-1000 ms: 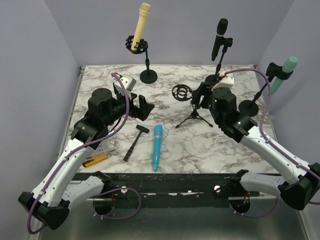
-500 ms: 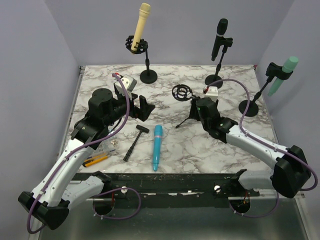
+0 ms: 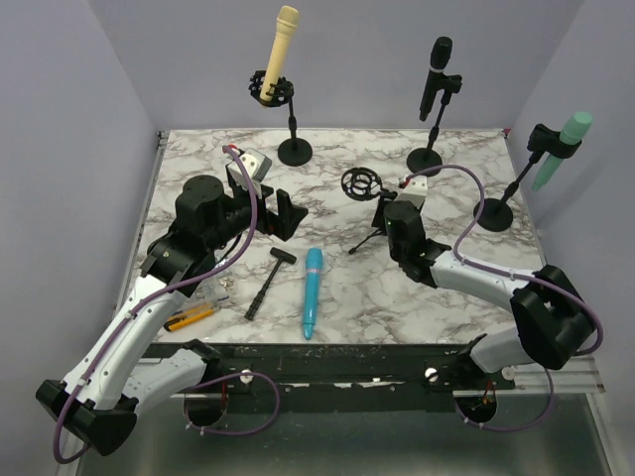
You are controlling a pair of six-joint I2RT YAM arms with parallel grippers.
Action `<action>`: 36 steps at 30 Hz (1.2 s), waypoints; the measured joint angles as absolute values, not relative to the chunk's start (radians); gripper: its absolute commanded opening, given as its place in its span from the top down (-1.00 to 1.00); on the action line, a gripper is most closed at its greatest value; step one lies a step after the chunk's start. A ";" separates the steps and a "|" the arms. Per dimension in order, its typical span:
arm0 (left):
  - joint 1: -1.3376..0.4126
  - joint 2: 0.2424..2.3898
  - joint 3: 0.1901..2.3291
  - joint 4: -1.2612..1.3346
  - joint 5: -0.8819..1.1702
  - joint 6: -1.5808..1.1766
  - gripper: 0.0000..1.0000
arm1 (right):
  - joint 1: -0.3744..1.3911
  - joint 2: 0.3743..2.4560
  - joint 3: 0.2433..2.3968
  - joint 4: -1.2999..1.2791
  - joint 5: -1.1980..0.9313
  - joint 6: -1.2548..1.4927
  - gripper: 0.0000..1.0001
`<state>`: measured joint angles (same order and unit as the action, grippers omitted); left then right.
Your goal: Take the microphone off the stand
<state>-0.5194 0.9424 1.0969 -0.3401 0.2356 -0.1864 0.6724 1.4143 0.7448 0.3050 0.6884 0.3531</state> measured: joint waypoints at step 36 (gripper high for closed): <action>-0.602 0.874 1.097 -0.339 0.252 -0.200 -0.98 | 0.173 0.928 0.547 -0.141 1.166 0.472 0.62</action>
<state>-0.6018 0.8738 1.0969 -0.3386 0.2516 -0.2005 0.1734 0.9279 0.5468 -0.1413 1.1660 0.4721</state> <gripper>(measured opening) 0.982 0.318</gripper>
